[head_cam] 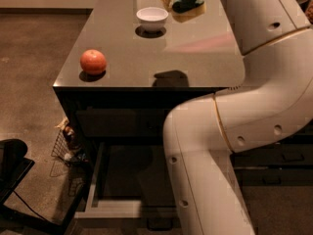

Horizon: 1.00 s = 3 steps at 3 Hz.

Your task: Place sponge into middle drawer

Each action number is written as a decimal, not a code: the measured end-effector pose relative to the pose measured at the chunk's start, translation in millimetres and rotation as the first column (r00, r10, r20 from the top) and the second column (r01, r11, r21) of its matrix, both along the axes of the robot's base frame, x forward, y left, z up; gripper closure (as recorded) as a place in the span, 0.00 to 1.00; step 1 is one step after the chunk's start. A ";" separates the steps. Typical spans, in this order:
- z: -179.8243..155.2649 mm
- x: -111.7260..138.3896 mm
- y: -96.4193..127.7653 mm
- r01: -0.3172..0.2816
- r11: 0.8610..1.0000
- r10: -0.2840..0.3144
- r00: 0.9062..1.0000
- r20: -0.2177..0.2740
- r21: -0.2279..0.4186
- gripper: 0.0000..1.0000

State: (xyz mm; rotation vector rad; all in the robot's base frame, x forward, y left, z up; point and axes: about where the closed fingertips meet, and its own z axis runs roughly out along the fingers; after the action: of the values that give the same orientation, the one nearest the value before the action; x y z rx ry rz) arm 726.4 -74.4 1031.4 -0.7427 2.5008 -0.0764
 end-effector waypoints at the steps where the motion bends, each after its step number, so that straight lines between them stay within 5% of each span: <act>1: -14.0 -9.9 -14.6 0.101 0.993 -0.100 0.995 -0.032 0.067 1.00; 2: -38.5 -13.5 -35.3 0.195 0.978 -0.188 0.978 -0.090 0.077 1.00; 3: -42.3 -27.8 -70.8 0.329 0.943 -0.322 0.941 -0.107 0.051 1.00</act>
Offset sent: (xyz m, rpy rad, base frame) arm -0.1855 -0.1041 -0.1115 -0.1452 0.6940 -0.3821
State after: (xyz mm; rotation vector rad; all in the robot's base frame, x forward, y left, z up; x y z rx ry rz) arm 698.6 -145.2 989.1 -0.3040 2.6825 -0.0729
